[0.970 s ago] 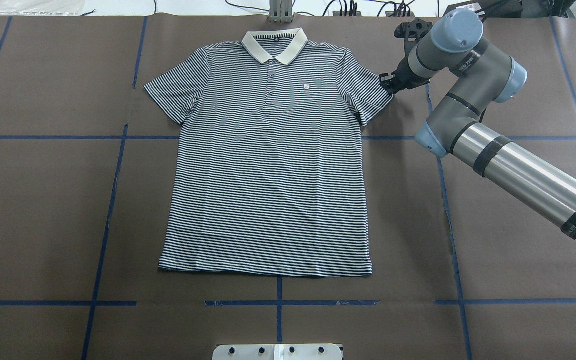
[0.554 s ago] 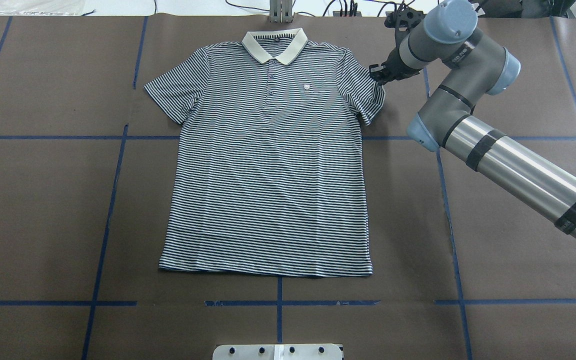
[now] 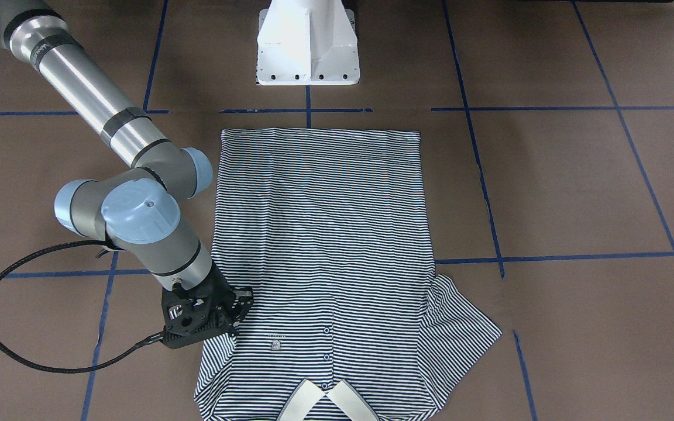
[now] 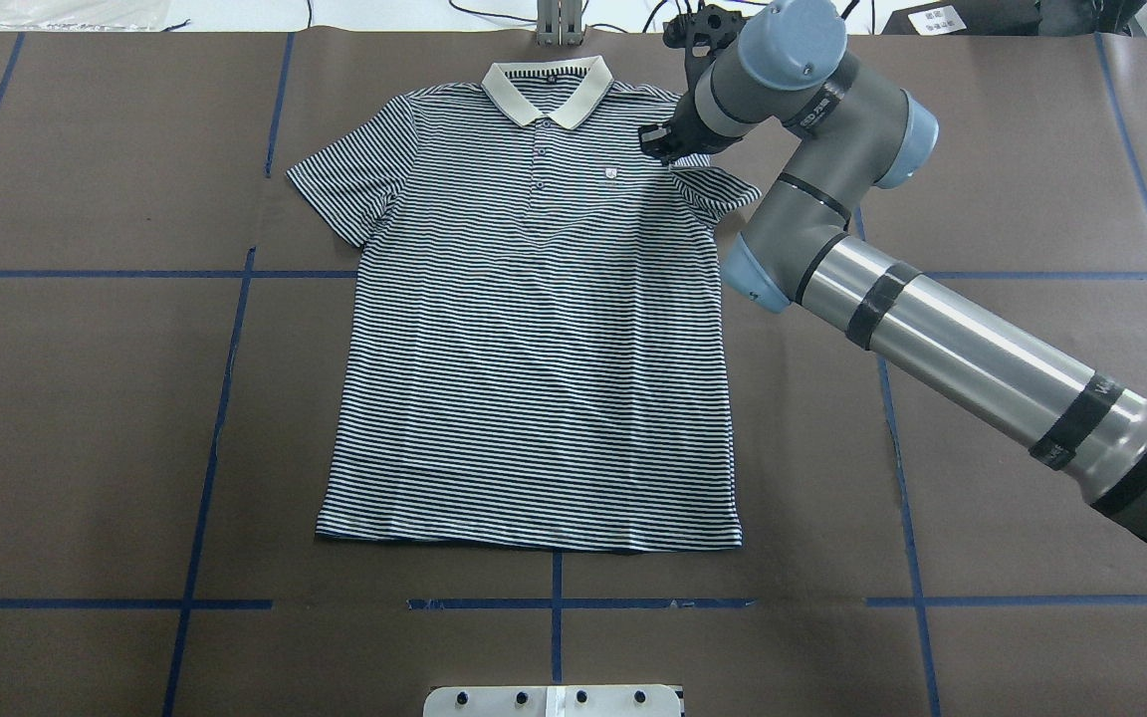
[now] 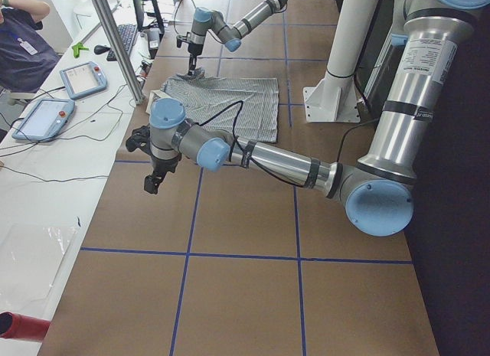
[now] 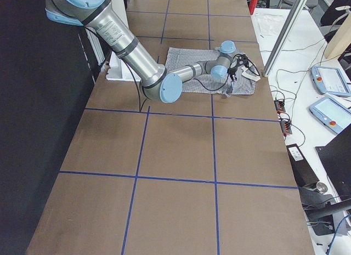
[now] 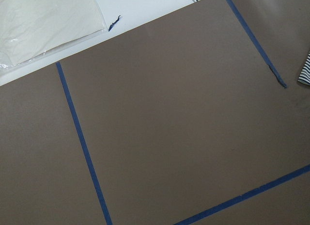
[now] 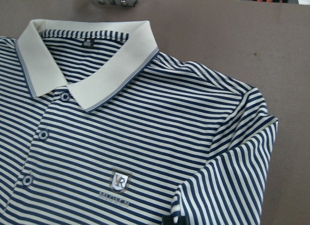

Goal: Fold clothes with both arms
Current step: 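Fold the sleeve inward over the shirt body with the right gripper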

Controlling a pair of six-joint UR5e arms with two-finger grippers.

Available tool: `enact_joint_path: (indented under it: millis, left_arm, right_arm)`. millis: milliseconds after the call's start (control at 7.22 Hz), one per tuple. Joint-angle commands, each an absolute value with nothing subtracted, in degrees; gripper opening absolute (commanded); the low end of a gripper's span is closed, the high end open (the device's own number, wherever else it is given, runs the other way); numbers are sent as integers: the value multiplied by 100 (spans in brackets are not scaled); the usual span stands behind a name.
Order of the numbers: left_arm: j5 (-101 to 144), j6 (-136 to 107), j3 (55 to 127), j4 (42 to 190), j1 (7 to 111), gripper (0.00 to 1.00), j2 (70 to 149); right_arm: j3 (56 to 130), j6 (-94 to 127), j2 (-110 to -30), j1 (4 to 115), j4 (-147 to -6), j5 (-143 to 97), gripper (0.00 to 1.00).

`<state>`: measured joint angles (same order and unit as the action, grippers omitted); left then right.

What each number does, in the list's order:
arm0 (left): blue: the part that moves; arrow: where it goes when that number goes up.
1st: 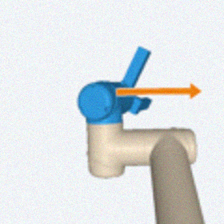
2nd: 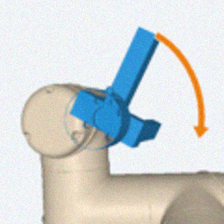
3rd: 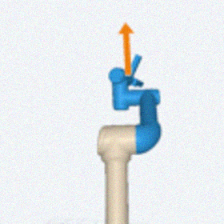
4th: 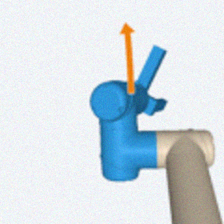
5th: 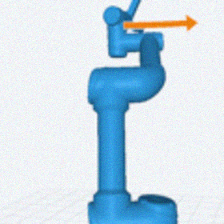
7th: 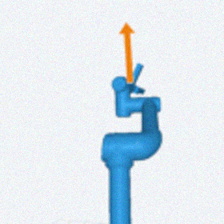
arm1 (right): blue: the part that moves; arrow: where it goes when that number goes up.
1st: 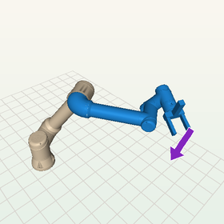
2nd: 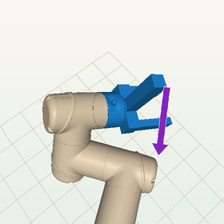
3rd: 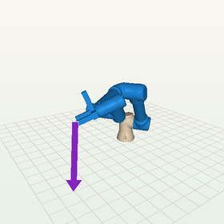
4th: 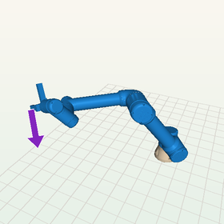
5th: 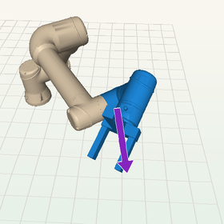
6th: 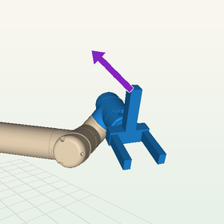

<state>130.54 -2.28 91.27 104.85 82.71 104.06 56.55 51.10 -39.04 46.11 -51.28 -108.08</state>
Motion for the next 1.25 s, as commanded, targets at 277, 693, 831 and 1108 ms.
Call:
enact_joint_path:
  millis: [277, 693, 831, 1108]
  left_arm:
    - [13069, -237, 9149, 10485, 8271, 100, 10415]
    - [13061, -465, 9150, 10494, 8262, 100, 10546]
    - [13026, -562, 9132, 10477, 8183, 100, 10703]
    - [12964, -1652, 9149, 10651, 7685, 100, 11115]
  right_arm:
    - [4811, 5177, -3113, 4061, -5388, -9627, 0]
    - [4729, 5159, -3129, 4060, -5379, -9475, 89]
    - [4737, 5168, -3120, 4061, -5379, -9518, 100]
    - [5034, 5185, -3138, 4471, -5414, -10670, 100]
